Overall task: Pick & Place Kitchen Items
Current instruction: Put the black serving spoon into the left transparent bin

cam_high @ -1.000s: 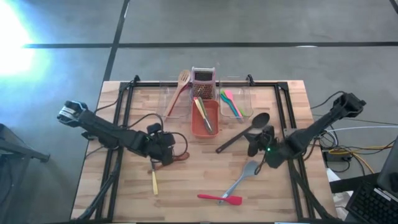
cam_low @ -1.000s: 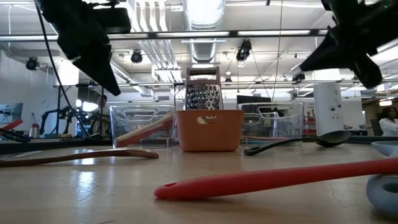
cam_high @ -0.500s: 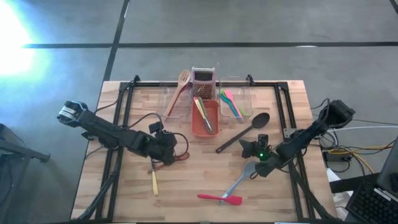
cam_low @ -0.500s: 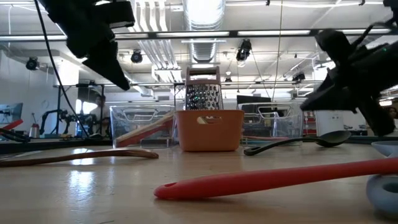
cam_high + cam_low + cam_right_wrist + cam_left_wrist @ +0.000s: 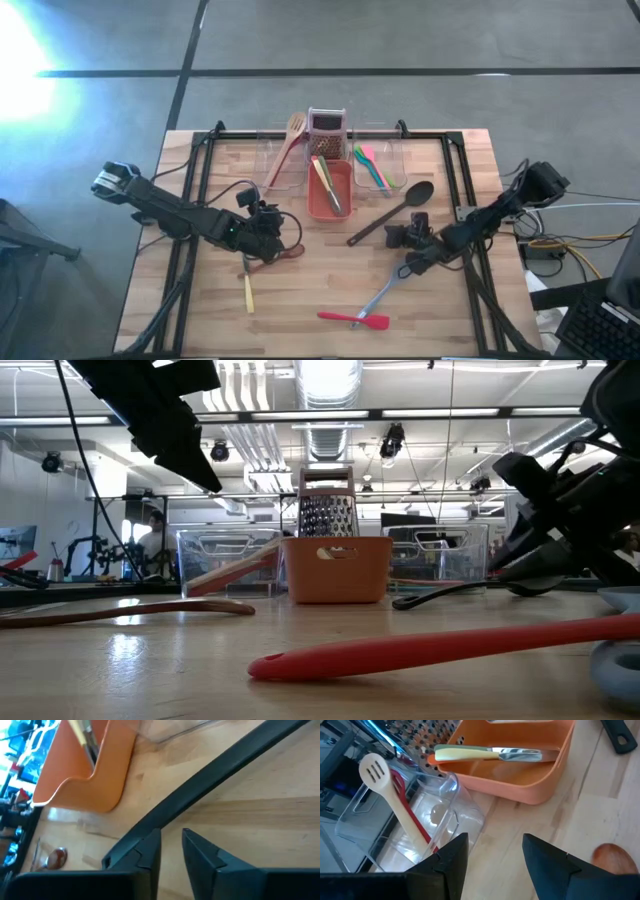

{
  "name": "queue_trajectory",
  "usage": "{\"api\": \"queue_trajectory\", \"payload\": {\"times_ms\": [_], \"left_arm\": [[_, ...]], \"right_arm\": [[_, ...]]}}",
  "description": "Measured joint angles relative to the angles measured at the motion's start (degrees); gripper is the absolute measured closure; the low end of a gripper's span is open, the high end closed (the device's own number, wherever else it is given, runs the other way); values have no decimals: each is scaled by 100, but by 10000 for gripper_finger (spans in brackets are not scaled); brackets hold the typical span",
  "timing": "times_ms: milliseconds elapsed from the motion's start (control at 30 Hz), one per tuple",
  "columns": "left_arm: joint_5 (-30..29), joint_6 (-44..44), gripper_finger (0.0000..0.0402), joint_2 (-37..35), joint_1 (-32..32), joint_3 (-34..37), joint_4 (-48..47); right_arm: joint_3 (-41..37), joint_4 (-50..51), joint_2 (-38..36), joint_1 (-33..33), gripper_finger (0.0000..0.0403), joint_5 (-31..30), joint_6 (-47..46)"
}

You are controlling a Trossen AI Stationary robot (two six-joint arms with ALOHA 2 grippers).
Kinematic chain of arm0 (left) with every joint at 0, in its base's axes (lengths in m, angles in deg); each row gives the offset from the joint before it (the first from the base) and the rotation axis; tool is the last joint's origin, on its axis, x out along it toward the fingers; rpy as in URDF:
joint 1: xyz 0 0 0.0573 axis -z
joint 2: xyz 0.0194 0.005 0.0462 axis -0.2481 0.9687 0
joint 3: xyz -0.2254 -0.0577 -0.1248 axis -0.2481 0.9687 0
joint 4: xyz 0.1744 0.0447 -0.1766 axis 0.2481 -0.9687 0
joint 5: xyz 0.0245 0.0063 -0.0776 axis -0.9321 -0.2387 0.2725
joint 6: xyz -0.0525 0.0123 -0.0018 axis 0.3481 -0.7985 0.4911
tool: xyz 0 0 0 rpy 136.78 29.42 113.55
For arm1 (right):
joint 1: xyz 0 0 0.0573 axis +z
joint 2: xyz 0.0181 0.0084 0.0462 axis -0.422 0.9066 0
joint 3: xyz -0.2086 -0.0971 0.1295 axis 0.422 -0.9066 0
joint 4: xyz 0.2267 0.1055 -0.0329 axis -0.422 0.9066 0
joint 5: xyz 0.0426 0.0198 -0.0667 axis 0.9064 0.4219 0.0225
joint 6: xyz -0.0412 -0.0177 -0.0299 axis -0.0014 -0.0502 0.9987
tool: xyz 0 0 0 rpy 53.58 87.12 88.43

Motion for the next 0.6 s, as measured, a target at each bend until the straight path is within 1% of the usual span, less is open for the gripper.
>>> {"api": "queue_trajectory", "payload": {"times_ms": [233,500,600], "left_arm": [[2,-34,211,-7,2,0,26],[7,-39,211,-7,0,0,26],[11,-39,211,-7,1,0,26]], "right_arm": [[70,55,-6,-317,266,251,-249],[179,48,-2,-894,211,1161,-275],[235,3,-2,-1063,197,1344,-306]]}}
